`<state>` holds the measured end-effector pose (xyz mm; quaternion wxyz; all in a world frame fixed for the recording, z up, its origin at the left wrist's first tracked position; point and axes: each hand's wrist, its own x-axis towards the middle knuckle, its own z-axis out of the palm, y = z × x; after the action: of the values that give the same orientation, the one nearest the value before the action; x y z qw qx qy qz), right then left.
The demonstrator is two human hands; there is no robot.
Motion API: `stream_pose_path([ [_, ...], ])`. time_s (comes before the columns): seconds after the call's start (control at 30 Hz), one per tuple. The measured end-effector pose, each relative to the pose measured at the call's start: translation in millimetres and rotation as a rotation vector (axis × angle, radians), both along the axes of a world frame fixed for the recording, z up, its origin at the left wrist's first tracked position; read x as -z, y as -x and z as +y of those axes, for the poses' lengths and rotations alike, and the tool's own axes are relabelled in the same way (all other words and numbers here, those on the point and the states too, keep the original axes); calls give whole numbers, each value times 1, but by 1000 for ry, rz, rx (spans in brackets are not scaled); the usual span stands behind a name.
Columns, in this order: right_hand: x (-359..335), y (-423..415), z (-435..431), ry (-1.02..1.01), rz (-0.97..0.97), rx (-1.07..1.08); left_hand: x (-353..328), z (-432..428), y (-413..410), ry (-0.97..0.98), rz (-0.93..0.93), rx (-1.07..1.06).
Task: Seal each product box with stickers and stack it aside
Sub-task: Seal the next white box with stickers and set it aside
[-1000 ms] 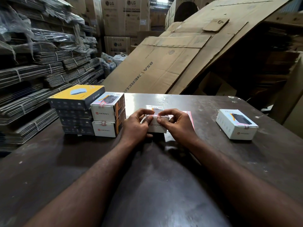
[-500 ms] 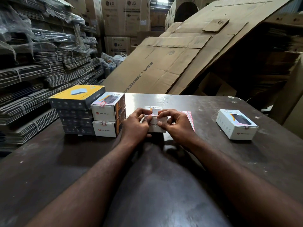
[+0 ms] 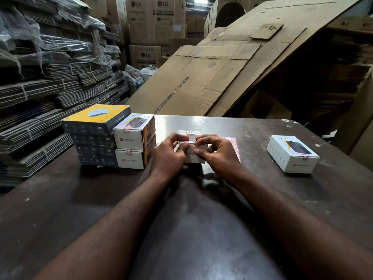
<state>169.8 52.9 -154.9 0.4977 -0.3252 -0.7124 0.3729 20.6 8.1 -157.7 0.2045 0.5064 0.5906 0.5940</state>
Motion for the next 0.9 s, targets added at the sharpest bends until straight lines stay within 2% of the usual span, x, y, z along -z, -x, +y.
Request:
stream_pose_path([
  [0.9,2,-2,0,8,32,64,1,-1,-3,-7,53,33],
])
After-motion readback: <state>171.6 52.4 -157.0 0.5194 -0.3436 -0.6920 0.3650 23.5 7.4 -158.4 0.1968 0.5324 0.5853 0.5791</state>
